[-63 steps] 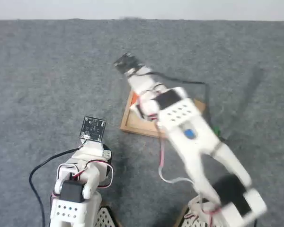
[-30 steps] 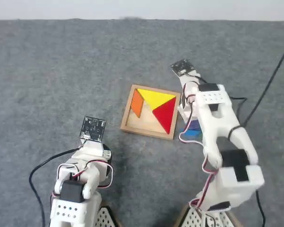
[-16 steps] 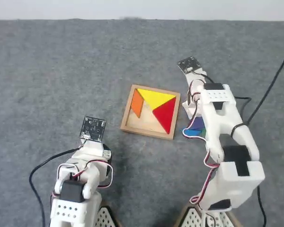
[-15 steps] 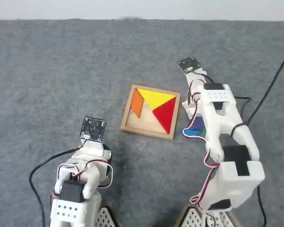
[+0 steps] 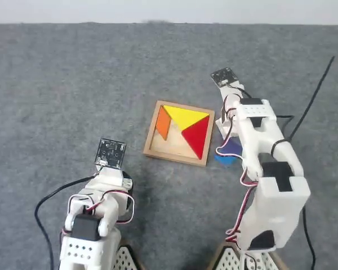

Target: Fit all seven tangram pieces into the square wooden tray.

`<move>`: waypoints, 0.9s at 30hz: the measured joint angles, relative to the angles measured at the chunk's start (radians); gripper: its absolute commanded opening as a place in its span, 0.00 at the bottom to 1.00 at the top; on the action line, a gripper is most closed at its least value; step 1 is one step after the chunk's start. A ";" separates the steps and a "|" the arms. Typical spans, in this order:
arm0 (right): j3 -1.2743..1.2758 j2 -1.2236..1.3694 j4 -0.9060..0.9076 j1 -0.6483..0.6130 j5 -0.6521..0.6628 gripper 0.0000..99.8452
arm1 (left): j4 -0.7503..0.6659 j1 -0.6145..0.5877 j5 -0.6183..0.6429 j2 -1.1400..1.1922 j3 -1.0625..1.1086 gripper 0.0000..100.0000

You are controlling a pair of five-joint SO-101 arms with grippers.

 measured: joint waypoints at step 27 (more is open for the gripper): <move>0.020 -0.081 0.031 0.000 -0.075 0.11 | 0.000 0.000 0.000 0.000 0.000 0.01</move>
